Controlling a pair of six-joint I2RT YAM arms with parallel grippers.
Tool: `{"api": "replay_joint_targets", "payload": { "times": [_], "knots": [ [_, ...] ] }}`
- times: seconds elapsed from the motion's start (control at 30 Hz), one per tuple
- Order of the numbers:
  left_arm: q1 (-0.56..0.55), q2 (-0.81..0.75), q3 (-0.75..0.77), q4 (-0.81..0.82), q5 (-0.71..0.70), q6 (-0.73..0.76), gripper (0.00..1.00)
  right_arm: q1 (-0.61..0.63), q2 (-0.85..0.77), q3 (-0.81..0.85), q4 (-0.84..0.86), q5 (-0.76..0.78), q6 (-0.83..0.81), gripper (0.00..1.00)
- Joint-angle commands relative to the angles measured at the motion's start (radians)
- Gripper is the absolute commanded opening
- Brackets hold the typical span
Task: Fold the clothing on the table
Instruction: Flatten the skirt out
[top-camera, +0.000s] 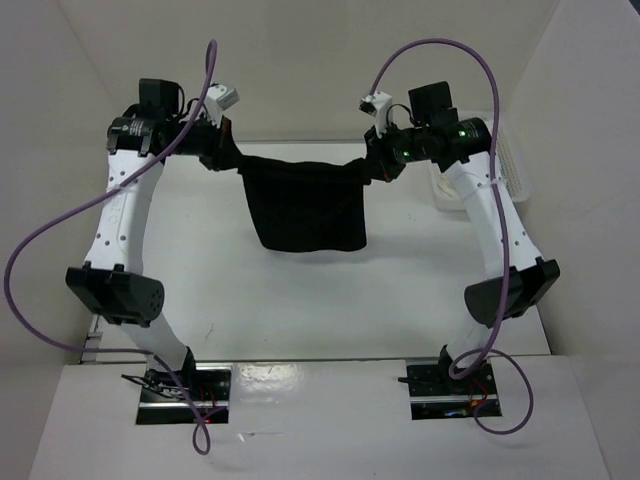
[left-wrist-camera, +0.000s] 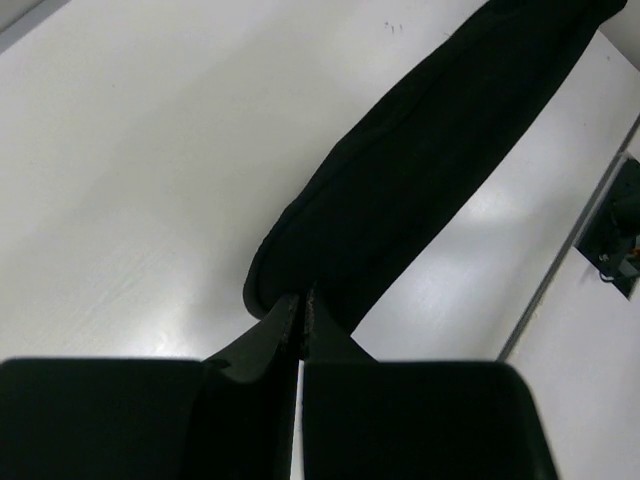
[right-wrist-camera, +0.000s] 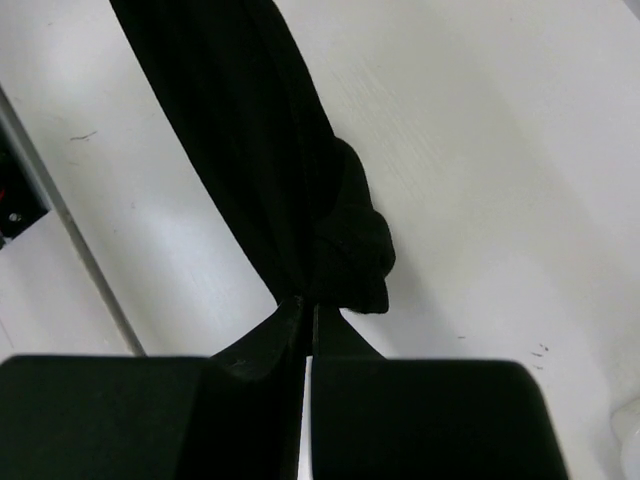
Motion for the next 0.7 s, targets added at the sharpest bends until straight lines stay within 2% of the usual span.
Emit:
{"api": "replay_joint_targets", "payload": {
  "times": [0.0,0.03,0.07,0.2,0.37,0.5,0.6,0.67],
  "knots": [
    [-0.026,0.142,0.165,-0.023,-0.028,0.022,0.0,-0.013,0.092,0.075,0.068,0.081,0.051,0.0],
    [-0.036,0.173,0.166,-0.037,-0.028,0.021,0.0,-0.013,0.111,0.112,0.08,0.091,0.064,0.0],
    [-0.036,0.202,0.265,-0.06,-0.028,0.021,0.0,-0.013,0.129,0.133,0.08,0.116,0.065,0.0],
    [-0.036,0.315,0.466,-0.071,-0.049,0.003,0.0,-0.013,0.209,0.277,0.105,0.16,0.115,0.0],
    [-0.045,0.332,0.554,-0.071,-0.05,0.003,0.0,-0.013,0.196,0.342,0.126,0.16,0.124,0.0],
    [-0.045,0.253,0.519,-0.071,-0.04,0.003,0.0,-0.013,0.142,0.225,0.126,0.186,0.103,0.0],
    [-0.045,0.201,0.386,-0.071,-0.04,0.014,0.0,-0.013,0.076,0.057,0.152,0.196,0.077,0.0],
    [-0.045,0.161,0.236,-0.031,-0.04,0.014,0.0,-0.013,0.038,-0.051,0.174,0.205,0.058,0.0]
  ]
}}
